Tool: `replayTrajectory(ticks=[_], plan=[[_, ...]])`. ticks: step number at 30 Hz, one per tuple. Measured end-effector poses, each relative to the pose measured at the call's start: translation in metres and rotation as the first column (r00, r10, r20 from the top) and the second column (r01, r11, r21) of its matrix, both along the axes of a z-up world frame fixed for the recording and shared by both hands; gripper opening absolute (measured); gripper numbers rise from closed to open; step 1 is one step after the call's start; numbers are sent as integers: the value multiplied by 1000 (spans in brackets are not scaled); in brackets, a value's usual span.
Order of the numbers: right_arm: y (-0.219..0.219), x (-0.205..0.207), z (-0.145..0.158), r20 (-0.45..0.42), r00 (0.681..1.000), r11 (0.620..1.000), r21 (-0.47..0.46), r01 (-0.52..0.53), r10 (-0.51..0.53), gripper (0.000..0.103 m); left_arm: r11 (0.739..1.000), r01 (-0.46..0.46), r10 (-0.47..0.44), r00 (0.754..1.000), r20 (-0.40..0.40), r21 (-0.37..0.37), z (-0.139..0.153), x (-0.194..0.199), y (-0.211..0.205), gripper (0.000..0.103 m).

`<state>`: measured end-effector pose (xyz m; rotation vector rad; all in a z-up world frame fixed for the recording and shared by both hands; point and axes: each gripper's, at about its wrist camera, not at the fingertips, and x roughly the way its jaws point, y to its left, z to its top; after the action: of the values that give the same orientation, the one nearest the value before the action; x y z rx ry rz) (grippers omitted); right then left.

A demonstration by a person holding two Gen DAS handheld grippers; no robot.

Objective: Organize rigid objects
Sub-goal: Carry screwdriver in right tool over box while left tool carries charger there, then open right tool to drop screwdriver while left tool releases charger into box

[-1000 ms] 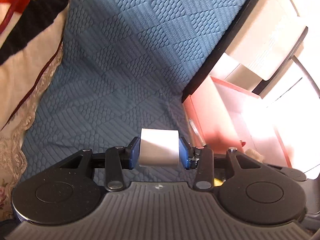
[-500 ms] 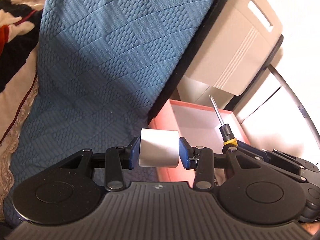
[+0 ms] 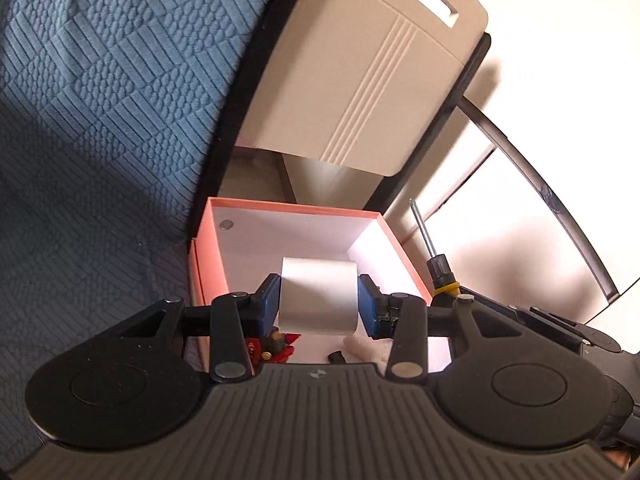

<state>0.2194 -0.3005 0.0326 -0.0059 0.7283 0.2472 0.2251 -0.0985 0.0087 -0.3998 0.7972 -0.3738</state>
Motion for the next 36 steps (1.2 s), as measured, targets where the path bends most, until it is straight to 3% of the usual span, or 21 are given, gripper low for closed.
replayTrajectory(ticks=[5, 8, 14, 25, 31, 36], plan=[[-33, -3, -20, -28, 998, 999, 1, 54, -54, 20, 1000, 5, -4, 999, -38, 13, -22, 5, -35, 47], [-43, -5, -34, -25, 997, 995, -69, 68, -70, 20, 1000, 19, -18, 998, -68, 16, -38, 10, -52, 47], [-66, -2, -62, -75, 993, 995, -41, 93, -96, 20, 996, 65, -58, 991, -117, 57, -67, 21, -86, 47], [-96, -7, -124, -231, 961, 989, -46, 143, -150, 19, 986, 127, -101, 971, -218, 109, -123, 29, -137, 47], [-103, -10, -134, -244, 956, 987, -28, 161, -163, 18, 983, 142, -109, 963, -246, 119, -140, 28, -144, 47], [-108, -9, -130, -234, 957, 985, -4, 175, -171, 18, 985, 140, -113, 963, -246, 99, -135, 27, -142, 50]])
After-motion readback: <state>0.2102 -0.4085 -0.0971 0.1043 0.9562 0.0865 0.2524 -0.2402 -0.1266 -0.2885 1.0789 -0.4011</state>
